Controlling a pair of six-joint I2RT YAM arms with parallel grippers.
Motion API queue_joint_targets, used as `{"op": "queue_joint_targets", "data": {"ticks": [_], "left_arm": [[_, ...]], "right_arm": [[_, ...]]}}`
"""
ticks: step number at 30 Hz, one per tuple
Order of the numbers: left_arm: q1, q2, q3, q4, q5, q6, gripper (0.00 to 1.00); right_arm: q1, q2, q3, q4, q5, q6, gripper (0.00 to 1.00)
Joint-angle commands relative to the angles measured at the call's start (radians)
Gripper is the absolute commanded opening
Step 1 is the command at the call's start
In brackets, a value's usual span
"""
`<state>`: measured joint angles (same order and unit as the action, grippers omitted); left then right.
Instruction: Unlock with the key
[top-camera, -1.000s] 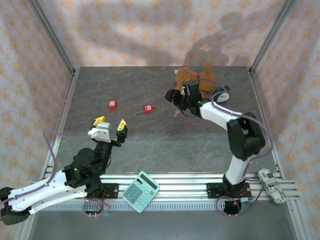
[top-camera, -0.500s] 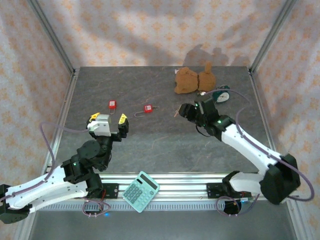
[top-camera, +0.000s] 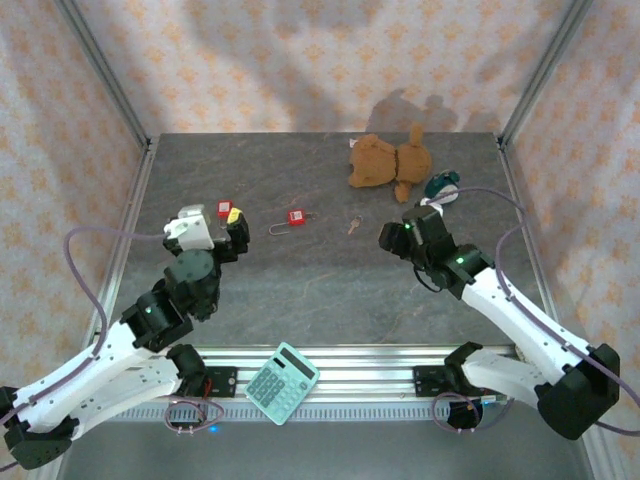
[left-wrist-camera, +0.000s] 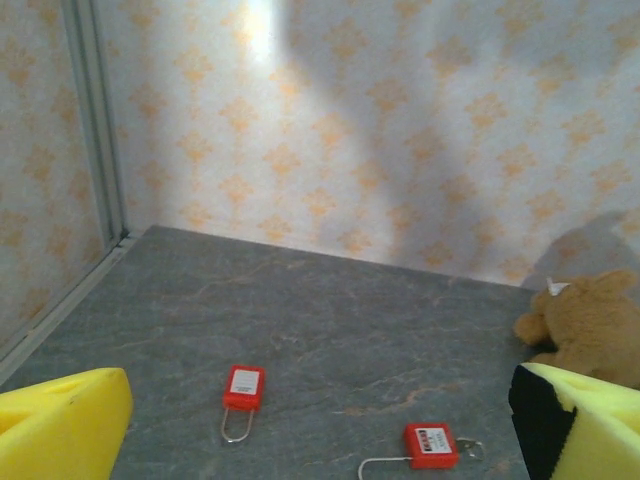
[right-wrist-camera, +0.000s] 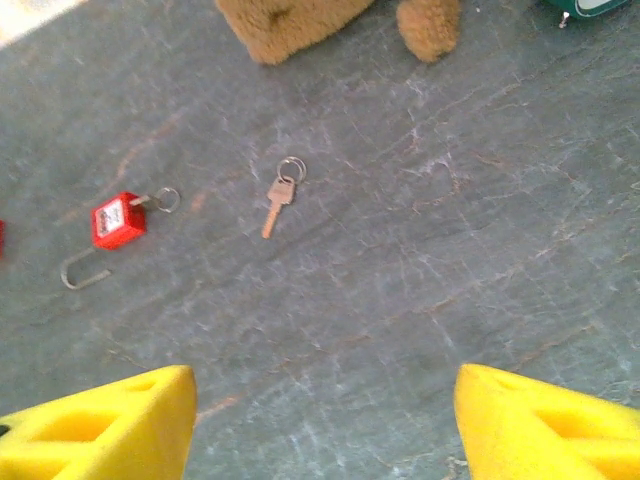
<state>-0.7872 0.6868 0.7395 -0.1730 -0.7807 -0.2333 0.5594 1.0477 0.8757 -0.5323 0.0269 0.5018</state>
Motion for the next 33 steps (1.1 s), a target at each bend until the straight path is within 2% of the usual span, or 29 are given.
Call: {"op": "queue_joint_targets", "data": {"ticks": [1,3,8,10,12,15,18,20,23,25,27,30,31,33], "left_arm": [[0.068,0.077,0.038,-0.096,0.079,-0.095,0.98],[0.127,0.134,0.056,-0.101,0.138,-0.136,0.98],[0.348,0.342,0.242,-0.289,0.430,-0.308,1.00],[0.426,0.428,0.311,-0.371,0.486,-0.364,1.00],[0.486,0.515,0.382,-0.469,0.486,-0.406,1.00],[0.529,0.613,0.461,-0.597,0.428,-0.431,1.00],[0.557,0.660,0.462,-0.627,0.441,-0.422,1.00],[0.589,0.684,0.440,-0.600,0.525,-0.394,1.00],[0.666,0.761,0.457,-0.593,0.735,-0.360,1.00],[0.703,0.827,0.500,-0.627,0.792,-0.356,1.00],[0.712,0.893,0.563,-0.691,0.773,-0.364,0.99],[0.711,0.986,0.644,-0.757,0.743,-0.377,0.88],[0.712,1.013,0.663,-0.764,0.742,-0.374,0.80],[0.712,1.056,0.697,-0.763,0.738,-0.366,0.78]], "right_arm": [[-0.006,0.027,0.048,-0.023,0.002,-0.080,0.69],[-0.006,0.056,0.076,-0.014,-0.027,-0.087,0.68],[-0.009,0.180,0.211,-0.121,-0.116,-0.042,0.57],[-0.009,0.176,0.197,-0.103,-0.136,-0.040,0.55],[-0.009,0.150,0.155,-0.069,-0.113,-0.032,0.55],[-0.008,0.129,0.113,-0.054,-0.110,-0.020,0.56],[-0.006,0.089,0.074,-0.049,-0.137,0.010,0.55],[-0.004,0.077,0.054,-0.043,-0.154,0.019,0.55],[0.000,0.110,0.086,-0.081,-0.148,0.007,0.55],[0.004,0.132,0.116,-0.097,-0.139,-0.010,0.55],[0.005,0.193,0.143,-0.111,-0.125,-0.014,0.55],[0.008,0.237,0.169,-0.103,-0.131,-0.007,0.53],[0.009,0.246,0.170,-0.090,-0.139,-0.002,0.53],[0.011,0.260,0.173,-0.073,-0.144,0.010,0.53]]}}
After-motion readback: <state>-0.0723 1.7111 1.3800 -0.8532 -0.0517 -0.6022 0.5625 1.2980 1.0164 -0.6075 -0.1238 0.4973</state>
